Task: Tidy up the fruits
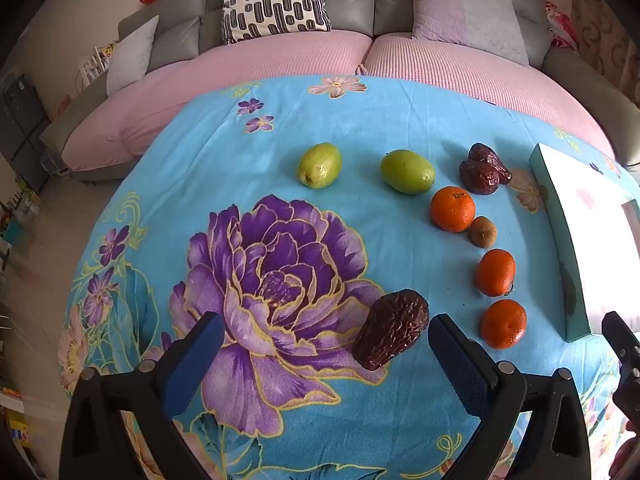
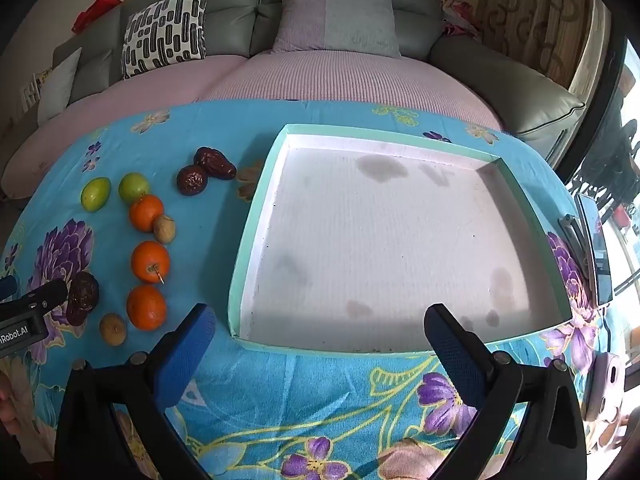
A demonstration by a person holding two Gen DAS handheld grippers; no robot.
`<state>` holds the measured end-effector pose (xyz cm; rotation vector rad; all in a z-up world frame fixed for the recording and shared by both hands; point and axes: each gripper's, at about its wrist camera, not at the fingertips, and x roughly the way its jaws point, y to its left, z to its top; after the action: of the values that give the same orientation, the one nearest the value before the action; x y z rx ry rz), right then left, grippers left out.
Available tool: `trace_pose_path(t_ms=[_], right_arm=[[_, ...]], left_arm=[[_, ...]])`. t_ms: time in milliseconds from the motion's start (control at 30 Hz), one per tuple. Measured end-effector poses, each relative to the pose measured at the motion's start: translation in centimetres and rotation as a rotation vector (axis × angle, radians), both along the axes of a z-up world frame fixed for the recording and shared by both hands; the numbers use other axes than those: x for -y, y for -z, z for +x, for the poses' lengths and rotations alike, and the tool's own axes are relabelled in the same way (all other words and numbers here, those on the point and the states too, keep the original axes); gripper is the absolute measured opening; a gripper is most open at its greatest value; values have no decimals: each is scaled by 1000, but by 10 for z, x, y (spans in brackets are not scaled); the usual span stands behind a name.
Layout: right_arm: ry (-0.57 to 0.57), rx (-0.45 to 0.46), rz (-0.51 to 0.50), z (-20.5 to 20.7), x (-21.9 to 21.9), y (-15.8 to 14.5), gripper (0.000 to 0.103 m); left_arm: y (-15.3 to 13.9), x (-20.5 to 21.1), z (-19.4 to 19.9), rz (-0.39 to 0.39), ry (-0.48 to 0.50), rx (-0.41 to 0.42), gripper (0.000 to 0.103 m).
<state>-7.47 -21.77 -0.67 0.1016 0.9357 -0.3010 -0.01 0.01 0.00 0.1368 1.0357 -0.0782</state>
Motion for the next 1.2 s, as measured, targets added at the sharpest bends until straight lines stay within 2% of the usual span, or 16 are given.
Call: trace_pose_path(t_ms=[1200], right_arm=[[-3,-9,6,1,2,2,103]], left_arm=[[0,0,0,0,-1,1,103]])
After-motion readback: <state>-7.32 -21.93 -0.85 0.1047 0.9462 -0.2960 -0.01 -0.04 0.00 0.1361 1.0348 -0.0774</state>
